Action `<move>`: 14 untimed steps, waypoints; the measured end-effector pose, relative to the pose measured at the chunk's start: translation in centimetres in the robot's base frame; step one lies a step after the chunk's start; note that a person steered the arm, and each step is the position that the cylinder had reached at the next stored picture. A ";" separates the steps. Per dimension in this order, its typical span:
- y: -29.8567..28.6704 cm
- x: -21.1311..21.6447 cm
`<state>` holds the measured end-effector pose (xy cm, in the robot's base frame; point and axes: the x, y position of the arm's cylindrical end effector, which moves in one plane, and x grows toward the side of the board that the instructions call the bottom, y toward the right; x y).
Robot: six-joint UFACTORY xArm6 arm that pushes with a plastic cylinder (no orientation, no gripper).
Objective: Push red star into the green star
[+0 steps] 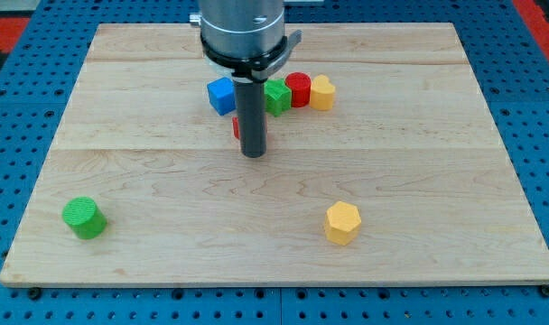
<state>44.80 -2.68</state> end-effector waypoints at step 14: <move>3.5 3.5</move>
